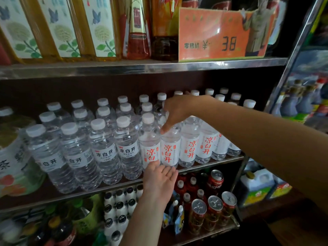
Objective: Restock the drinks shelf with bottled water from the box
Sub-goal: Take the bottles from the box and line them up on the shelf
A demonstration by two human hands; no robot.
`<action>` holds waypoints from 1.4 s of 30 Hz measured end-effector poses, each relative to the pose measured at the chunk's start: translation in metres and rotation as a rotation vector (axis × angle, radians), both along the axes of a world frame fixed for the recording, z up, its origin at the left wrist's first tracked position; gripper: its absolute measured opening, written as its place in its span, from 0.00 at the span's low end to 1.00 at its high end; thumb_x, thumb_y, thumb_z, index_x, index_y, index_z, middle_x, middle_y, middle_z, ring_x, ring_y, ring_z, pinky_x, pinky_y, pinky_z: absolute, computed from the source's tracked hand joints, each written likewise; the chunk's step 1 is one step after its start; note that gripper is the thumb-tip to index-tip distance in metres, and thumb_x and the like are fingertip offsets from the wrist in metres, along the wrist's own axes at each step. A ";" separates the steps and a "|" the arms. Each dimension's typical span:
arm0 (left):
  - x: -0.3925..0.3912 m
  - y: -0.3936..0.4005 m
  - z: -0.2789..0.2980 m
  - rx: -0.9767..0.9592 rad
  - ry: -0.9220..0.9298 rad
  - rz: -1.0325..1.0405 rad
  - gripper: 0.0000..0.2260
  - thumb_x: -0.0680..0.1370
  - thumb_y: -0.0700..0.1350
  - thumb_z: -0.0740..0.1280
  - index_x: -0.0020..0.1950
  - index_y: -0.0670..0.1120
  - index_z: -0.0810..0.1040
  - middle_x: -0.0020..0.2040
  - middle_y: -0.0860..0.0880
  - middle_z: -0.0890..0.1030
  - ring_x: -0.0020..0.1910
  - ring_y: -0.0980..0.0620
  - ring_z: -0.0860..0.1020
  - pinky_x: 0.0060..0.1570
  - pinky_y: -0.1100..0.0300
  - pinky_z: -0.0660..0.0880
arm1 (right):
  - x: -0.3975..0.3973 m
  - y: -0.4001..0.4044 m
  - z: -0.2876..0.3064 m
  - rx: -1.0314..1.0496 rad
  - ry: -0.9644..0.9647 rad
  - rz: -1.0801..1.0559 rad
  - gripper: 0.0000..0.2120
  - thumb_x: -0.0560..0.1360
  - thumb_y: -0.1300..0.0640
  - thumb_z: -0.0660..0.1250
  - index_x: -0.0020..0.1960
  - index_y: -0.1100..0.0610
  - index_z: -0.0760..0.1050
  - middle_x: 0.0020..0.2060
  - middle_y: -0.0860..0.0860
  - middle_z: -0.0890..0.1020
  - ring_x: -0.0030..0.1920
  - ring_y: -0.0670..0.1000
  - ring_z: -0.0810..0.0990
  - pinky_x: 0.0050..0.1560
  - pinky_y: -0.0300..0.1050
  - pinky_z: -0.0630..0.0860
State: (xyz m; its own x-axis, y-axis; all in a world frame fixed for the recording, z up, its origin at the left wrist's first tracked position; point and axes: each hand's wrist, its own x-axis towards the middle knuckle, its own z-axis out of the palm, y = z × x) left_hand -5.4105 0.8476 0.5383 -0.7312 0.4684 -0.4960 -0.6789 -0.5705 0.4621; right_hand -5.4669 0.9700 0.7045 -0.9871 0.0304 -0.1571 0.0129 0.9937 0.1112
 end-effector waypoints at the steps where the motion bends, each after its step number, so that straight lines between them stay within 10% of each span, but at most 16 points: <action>1: -0.002 0.000 -0.002 0.003 -0.004 0.007 0.28 0.81 0.47 0.54 0.76 0.34 0.50 0.76 0.36 0.56 0.75 0.41 0.57 0.74 0.48 0.56 | 0.000 -0.001 -0.003 0.021 0.000 0.010 0.37 0.62 0.30 0.71 0.60 0.56 0.73 0.53 0.49 0.78 0.55 0.53 0.74 0.60 0.50 0.67; 13: 0.001 0.005 -0.004 0.046 -0.003 0.026 0.29 0.80 0.47 0.53 0.76 0.33 0.50 0.76 0.34 0.55 0.76 0.40 0.56 0.74 0.47 0.55 | -0.009 0.006 -0.009 -0.052 -0.002 0.142 0.21 0.63 0.40 0.77 0.36 0.54 0.71 0.37 0.49 0.78 0.41 0.52 0.78 0.39 0.42 0.73; 20: 0.007 0.016 -0.002 0.073 -0.032 0.078 0.29 0.81 0.49 0.52 0.75 0.32 0.50 0.76 0.34 0.54 0.76 0.39 0.54 0.75 0.47 0.53 | -0.006 0.012 -0.009 -0.113 -0.014 0.205 0.31 0.63 0.42 0.78 0.58 0.58 0.75 0.47 0.50 0.77 0.49 0.52 0.78 0.49 0.44 0.77; 42: 0.047 0.058 -0.002 0.058 -0.068 0.024 0.31 0.82 0.53 0.54 0.75 0.32 0.50 0.75 0.33 0.55 0.75 0.37 0.55 0.75 0.46 0.54 | 0.045 0.104 0.019 -0.395 0.094 0.124 0.32 0.66 0.44 0.76 0.65 0.54 0.73 0.53 0.48 0.77 0.53 0.48 0.77 0.48 0.36 0.69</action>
State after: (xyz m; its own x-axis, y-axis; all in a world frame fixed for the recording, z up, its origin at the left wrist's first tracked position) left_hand -5.3638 0.9051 0.5362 -0.7085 0.4802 -0.5172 -0.6930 -0.6118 0.3813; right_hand -5.4221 1.0736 0.7233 -0.9902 -0.1335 -0.0420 -0.1170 0.9544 -0.2747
